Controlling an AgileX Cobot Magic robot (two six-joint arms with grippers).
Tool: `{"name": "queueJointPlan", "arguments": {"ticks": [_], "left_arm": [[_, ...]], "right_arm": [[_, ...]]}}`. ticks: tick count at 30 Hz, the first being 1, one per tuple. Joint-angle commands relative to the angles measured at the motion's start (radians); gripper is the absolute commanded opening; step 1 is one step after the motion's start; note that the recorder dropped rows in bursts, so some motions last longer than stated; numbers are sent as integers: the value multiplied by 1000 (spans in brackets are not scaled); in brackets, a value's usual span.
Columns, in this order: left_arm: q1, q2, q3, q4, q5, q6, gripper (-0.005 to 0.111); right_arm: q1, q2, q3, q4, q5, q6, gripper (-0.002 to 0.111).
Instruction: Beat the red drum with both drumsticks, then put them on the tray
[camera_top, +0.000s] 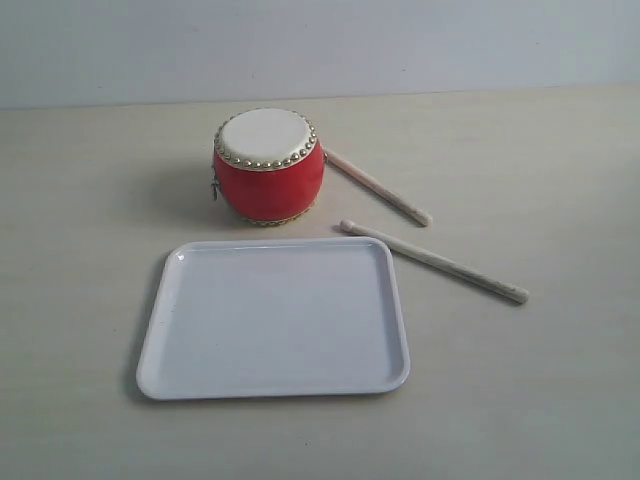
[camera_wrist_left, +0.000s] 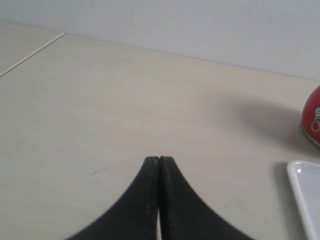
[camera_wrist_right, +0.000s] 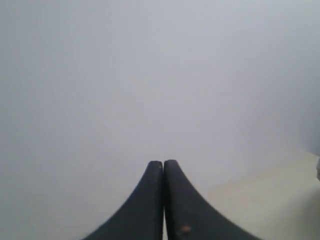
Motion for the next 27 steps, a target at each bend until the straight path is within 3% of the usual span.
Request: {"name": "queueJointPlan", "arguments": {"ticks": [1,3,8,14,22,27], "left_arm": [[2,-6,3,-6,-5,0,0],[2,-6,3,-6,-5,0,0],[2,-6,3,-6,-5,0,0],[2,-6,3,-6,-5,0,0],[2,-6,3,-6,-5,0,0],[2,-6,3,-6,-5,0,0]], "right_arm": [[-6,-6,5,48,-243,86,0],[-6,-6,-6,39,-270,140,0],[-6,102,-195,-41,-128,208,0],[-4,487,-514,-124,148,205,0],[-4,1005,-908,-102,568,39,0],[-4,1249,-1101,64,800,-206,0]]}}
